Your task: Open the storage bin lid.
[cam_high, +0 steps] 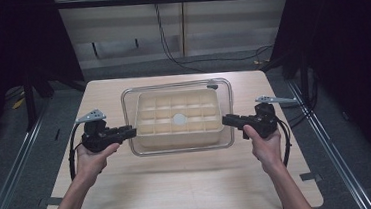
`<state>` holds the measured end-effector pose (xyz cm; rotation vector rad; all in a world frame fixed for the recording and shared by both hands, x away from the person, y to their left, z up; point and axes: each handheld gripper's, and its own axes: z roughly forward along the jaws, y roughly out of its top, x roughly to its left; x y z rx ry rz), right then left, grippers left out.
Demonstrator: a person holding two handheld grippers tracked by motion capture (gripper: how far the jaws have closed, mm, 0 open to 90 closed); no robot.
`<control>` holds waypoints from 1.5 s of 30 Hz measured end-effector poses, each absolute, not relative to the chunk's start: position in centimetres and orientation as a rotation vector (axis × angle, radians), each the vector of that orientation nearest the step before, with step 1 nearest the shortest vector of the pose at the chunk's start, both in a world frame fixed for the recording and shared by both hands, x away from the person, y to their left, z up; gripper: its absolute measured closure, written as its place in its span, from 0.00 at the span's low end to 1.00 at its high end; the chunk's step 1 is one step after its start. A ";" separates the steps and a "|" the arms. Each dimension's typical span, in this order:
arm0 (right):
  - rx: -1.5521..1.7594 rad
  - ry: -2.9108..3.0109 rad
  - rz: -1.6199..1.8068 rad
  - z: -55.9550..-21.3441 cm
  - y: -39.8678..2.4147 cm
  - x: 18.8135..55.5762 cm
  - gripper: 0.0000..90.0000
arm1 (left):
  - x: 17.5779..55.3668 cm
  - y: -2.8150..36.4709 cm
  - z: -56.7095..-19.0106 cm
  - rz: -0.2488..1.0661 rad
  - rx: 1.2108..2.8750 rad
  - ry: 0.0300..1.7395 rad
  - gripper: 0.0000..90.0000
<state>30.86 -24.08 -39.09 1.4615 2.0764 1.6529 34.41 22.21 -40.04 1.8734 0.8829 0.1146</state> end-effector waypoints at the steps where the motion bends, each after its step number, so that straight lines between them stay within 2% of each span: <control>1: 1.465 2.082 1.653 -39.1 -24.1 30.6 0.79 | 34.2 22.2 -40.0 0.113 1.874 0.883 0.77; 11: 1.489 2.108 1.638 -40.2 -24.1 29.5 0.78 | 32.7 22.2 -40.4 0.122 1.908 0.860 0.77; 45: 1.567 2.166 1.590 -43.7 -24.2 25.2 0.79 | 29.9 21.9 -43.7 0.016 1.989 0.901 0.77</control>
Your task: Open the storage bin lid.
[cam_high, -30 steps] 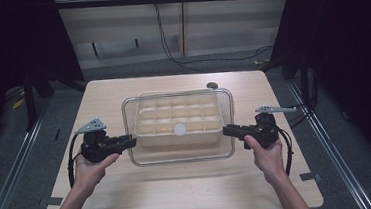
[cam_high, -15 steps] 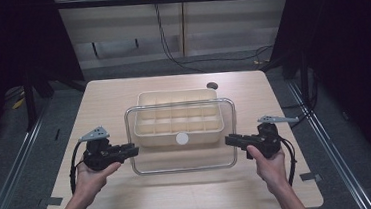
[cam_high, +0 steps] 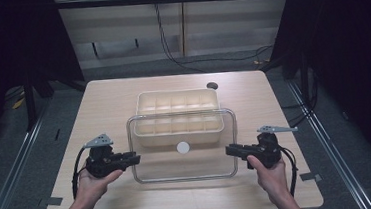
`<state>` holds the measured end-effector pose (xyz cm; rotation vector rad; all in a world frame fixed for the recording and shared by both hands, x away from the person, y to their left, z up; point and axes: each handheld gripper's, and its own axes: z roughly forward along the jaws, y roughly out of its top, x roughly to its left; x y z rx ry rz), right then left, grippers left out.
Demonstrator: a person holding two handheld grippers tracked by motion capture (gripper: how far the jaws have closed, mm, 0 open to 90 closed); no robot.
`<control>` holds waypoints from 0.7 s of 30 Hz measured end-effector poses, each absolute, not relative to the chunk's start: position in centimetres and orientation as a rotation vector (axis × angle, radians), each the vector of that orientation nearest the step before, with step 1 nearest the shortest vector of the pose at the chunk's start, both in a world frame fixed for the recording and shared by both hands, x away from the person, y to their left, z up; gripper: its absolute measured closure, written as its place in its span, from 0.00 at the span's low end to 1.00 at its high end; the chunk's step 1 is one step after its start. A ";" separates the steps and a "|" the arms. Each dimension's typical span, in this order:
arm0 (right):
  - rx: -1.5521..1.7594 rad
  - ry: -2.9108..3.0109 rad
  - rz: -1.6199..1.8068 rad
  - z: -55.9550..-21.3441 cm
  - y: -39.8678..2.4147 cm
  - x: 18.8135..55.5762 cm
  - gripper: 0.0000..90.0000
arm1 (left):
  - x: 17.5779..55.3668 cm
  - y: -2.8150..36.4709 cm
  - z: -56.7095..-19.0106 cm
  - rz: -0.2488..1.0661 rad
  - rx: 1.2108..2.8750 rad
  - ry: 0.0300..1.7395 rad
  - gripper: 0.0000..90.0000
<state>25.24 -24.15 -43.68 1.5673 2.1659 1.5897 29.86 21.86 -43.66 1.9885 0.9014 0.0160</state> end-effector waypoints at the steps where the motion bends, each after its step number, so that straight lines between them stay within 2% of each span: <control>1: 1.568 2.168 1.590 -43.7 -24.1 25.1 0.79 | 29.7 21.9 -43.8 0.014 1.995 0.895 0.77; 11: 1.593 2.214 1.540 -44.9 -23.5 23.4 0.78 | 27.9 22.5 -44.4 0.002 2.017 0.901 0.77; 21: 1.628 2.261 1.503 -46.5 -23.0 23.2 0.76 | 27.0 22.7 -45.5 -0.034 2.042 0.918 0.77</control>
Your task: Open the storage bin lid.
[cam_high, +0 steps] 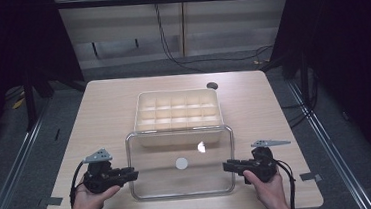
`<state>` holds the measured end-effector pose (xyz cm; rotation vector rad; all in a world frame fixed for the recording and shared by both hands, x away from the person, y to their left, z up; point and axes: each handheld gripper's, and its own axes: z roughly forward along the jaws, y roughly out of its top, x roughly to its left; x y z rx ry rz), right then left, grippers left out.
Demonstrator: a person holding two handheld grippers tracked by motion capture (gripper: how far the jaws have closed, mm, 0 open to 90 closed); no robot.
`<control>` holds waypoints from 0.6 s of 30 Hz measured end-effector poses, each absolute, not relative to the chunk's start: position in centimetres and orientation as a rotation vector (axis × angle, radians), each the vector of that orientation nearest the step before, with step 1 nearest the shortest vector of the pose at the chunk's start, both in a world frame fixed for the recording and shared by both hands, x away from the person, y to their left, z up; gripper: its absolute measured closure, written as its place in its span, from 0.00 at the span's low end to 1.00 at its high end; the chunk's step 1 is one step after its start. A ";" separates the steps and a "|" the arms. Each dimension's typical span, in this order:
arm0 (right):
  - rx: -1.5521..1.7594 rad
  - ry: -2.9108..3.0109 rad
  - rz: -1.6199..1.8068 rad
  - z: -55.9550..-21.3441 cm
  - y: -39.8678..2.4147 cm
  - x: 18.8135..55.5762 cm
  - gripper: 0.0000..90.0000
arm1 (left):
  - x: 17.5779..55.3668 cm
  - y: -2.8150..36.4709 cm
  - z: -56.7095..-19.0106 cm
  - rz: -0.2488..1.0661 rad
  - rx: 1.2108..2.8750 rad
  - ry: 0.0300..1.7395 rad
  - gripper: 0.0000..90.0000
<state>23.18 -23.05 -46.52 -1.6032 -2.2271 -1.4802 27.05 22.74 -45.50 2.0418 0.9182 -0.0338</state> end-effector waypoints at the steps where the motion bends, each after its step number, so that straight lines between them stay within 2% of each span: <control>1: -1.609 -2.222 -1.472 -46.6 -23.1 23.1 0.76 | 27.1 22.8 -45.6 -0.036 2.050 0.919 0.77; 18: -1.619 -2.266 -1.364 -48.3 -22.4 23.3 0.68 | 27.0 22.4 -47.2 -0.062 2.089 0.962 0.69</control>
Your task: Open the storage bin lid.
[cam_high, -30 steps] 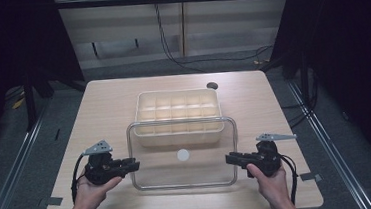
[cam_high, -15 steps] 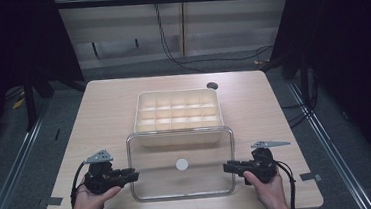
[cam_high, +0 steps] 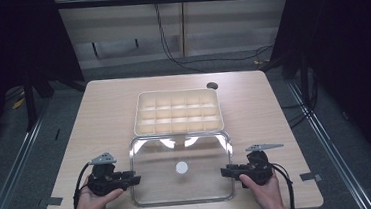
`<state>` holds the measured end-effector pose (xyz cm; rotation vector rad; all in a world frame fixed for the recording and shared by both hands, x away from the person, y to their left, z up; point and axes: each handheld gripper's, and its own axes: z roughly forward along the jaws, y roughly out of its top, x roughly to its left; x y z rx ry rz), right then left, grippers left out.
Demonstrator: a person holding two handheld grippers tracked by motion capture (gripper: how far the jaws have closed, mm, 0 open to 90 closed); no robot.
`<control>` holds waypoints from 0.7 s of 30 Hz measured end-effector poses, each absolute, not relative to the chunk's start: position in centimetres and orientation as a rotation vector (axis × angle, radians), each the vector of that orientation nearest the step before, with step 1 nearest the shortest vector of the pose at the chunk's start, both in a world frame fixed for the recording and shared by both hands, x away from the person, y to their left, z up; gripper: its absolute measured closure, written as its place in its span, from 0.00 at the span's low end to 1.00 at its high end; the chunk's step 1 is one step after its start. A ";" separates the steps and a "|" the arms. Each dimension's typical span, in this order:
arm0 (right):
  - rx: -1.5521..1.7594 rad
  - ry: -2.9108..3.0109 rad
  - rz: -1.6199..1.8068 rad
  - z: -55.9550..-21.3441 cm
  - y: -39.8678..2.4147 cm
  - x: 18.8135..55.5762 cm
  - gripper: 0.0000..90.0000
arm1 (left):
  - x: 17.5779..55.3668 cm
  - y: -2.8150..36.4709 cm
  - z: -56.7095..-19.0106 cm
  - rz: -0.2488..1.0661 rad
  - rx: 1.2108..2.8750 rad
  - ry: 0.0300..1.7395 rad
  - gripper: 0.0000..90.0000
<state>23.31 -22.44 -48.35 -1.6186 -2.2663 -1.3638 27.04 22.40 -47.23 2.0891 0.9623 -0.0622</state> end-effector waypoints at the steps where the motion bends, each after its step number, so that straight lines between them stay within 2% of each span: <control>1: -1.629 -2.273 -1.351 -48.4 -22.3 23.3 0.66 | 26.9 22.3 -47.3 -0.057 2.095 0.963 0.68; 11: -1.663 -2.298 -1.278 -49.2 -21.9 23.7 0.58 | 27.9 22.1 -48.0 -0.122 2.116 0.992 0.65; 21: -1.673 -2.311 -1.236 -49.6 -21.5 23.9 0.54 | 28.2 22.1 -48.7 -0.163 2.128 1.013 0.63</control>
